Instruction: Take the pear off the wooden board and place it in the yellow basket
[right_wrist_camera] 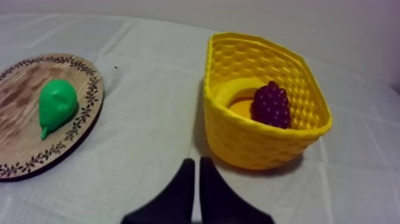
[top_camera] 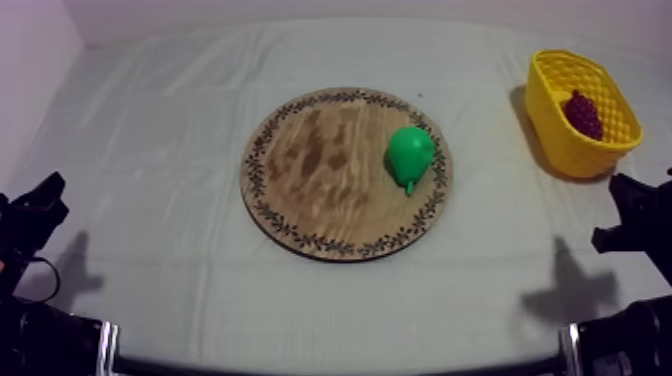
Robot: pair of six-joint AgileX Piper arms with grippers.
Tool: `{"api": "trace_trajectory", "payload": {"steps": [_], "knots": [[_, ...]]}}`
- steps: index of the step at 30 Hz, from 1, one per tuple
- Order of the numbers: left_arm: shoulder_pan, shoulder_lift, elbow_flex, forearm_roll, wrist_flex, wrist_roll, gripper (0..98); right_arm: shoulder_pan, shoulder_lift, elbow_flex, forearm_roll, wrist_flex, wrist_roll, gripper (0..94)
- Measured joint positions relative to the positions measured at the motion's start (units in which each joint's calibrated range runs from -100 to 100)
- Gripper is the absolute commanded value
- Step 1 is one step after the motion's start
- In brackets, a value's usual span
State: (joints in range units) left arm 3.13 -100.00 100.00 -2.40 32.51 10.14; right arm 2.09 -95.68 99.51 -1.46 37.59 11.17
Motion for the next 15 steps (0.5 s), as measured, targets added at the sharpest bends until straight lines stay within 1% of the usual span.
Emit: {"api": "trace_trajectory", "payload": {"steps": [3, 7, 9, 12, 15], "knots": [[0.0, 0.0, 0.0, 0.0, 0.0, 0.0, 0.1, -0.3, 0.0, 0.0, 0.0, 0.0, 0.4, 1.0], [0.0, 0.0, 0.0, 0.0, 0.0, 0.0, 0.1, -0.6, 0.0, 0.0, 0.0, 0.0, 2.3, 0.6], [0.0, 0.0, 0.0, 0.0, 0.0, 0.0, 0.1, -0.7, 0.0, 0.1, 0.0, 0.0, 2.3, 0.6], [0.0, 0.0, 0.0, 0.0, 0.0, 0.0, 0.1, -1.0, 0.0, 0.1, 0.0, 0.0, 1.1, 0.5], [0.0, 0.0, 0.0, 0.0, 0.0, 0.0, 0.1, -1.1, 0.1, -0.1, -0.2, -0.3, 1.2, 0.4]]}}
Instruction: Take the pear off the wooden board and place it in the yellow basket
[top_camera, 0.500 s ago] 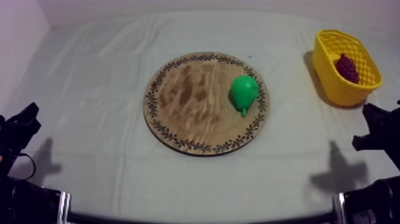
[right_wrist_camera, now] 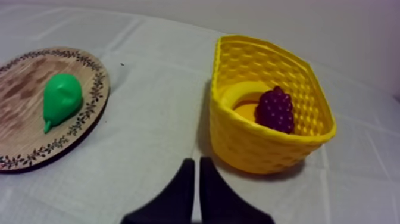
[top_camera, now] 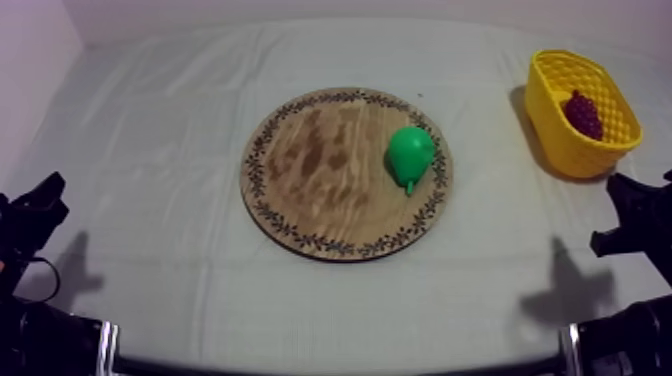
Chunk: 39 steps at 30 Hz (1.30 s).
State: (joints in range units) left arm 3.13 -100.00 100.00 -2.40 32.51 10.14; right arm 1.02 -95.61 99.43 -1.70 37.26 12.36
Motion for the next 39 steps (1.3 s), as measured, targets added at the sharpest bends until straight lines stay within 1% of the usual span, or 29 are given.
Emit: {"api": "trace_trajectory", "payload": {"steps": [3, 5, 7, 10, 12, 16, 20, 24, 29, 31, 39], "knots": [[0.0, 0.0, 0.0, 0.0, 0.0, 0.0, 0.1, -0.9, 1.7, -0.8, -1.0, -3.0, 1.6, 0.3], [0.0, 0.0, 0.0, 0.0, 0.0, 0.0, 0.1, -2.1, 4.0, -2.5, -0.8, -4.3, 3.2, 0.3], [0.0, 0.0, 0.0, 0.0, 0.0, 0.0, 0.1, -3.5, 6.9, -5.1, 0.0, -4.8, 3.8, 0.3], [0.0, 0.0, 0.0, 0.0, 0.0, 0.0, 0.1, -6.5, 12.0, -11.2, 1.7, -2.1, 3.5, 0.3], [0.0, 0.0, 0.0, 0.0, 0.0, 0.0, 0.1, -9.0, 16.3, -16.4, 3.6, 0.7, 2.4, 0.3], [0.0, 0.0, 0.0, 0.0, 0.0, 0.0, 0.1, -14.1, 25.6, -27.2, 7.3, 7.6, -1.8, 0.3], [0.0, 0.0, 0.0, 0.0, 0.0, 0.0, 0.1, -20.6, 35.9, -39.7, 11.7, 15.9, -8.0, 0.3], [0.0, 0.0, 0.0, 0.0, 0.0, 0.0, 0.1, -25.9, 46.3, -52.4, 14.4, 24.8, -13.1, 0.3], [0.0, 0.0, 0.0, 0.0, 0.0, 0.0, 0.1, -30.2, 58.9, -65.1, 16.0, 33.6, -18.4, 0.3], [0.0, 0.0, 0.0, 0.0, 0.0, 0.0, 0.1, -31.4, 63.9, -70.1, 16.2, 37.6, -20.5, 0.3], [0.0, 0.0, 0.0, 0.0, 0.0, 0.0, 0.1, -32.3, 81.9, -87.3, 16.7, 52.7, -27.1, 0.2]]}}
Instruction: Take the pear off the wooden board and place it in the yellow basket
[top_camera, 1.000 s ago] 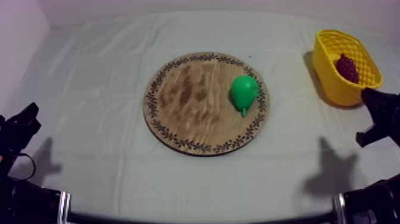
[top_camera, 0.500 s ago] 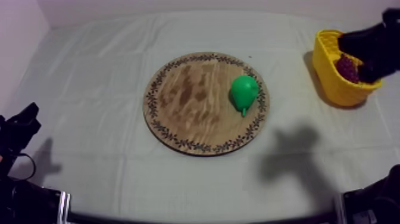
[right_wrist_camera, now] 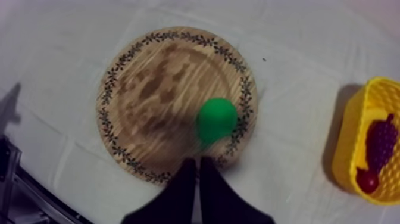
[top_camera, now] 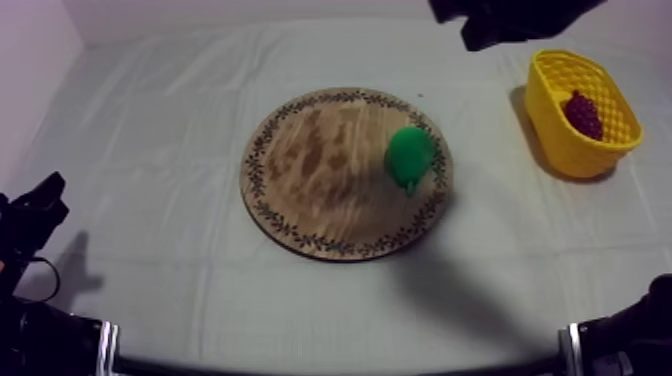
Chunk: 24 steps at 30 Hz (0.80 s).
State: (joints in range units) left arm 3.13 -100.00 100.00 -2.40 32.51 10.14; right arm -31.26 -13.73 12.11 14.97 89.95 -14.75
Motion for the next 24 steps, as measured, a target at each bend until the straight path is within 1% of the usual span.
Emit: {"api": "trace_trajectory", "payload": {"steps": [4, 6, 11, 16, 24], "knots": [[0.0, 0.0, 0.0, 0.0, 0.0, 0.0, 0.1, 0.7, 7.6, -7.2, -0.3, 5.5, -2.3, 0.2], [0.0, 0.0, 0.0, 0.0, 0.0, 0.0, 0.1, 1.2, 10.7, -9.8, -0.6, 6.9, -3.1, 0.2], [0.0, 0.0, 0.0, 0.0, 0.0, 0.0, 0.1, 2.5, 18.4, -14.0, -1.1, 7.6, -4.8, 0.2], [0.0, 0.0, 0.0, 0.0, 0.0, 0.0, 0.1, 3.5, 24.0, -13.8, -1.8, 8.0, -5.7, 0.2], [0.0, 0.0, 0.0, 0.0, 0.0, 0.0, 0.1, 5.0, 29.6, -13.8, -2.1, 8.1, -6.0, 0.2]]}}
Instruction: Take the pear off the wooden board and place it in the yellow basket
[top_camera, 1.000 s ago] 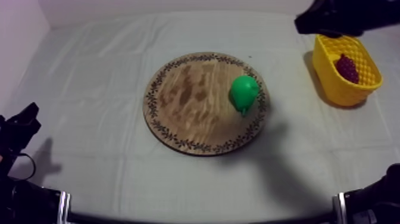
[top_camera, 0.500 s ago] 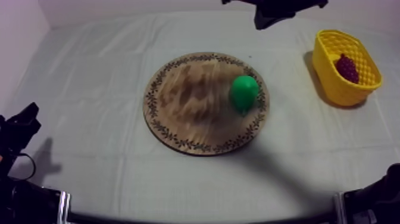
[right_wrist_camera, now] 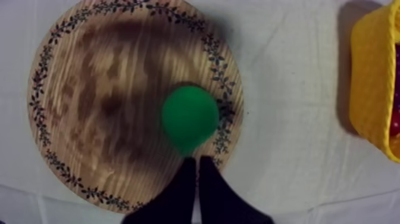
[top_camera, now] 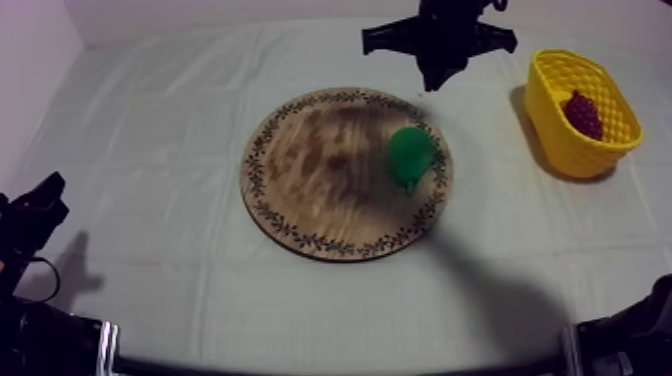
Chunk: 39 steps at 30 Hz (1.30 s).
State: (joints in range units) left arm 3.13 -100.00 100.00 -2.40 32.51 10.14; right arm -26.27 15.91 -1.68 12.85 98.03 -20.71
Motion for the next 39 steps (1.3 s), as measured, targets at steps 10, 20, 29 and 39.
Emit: {"api": "trace_trajectory", "payload": {"steps": [10, 20, 29, 39], "knots": [[0.0, 0.0, 0.0, 0.0, 0.0, 0.0, 0.1, 0.2, 1.0, 0.5, -1.3, 0.0, 1.3, 82.6], [0.0, 0.0, 0.0, 0.0, 0.0, 0.0, 0.1, 0.9, 1.7, 3.8, -2.7, -3.7, 0.9, 90.8], [0.0, 0.0, 0.0, 0.0, 0.0, 0.0, 0.1, 0.0, 4.7, 11.9, -4.6, -15.2, 0.9, 86.3], [0.0, 0.0, 0.0, 0.0, 0.0, 0.0, 0.1, 1.8, 11.9, 13.0, -4.7, -24.0, 1.0, 80.7]]}}
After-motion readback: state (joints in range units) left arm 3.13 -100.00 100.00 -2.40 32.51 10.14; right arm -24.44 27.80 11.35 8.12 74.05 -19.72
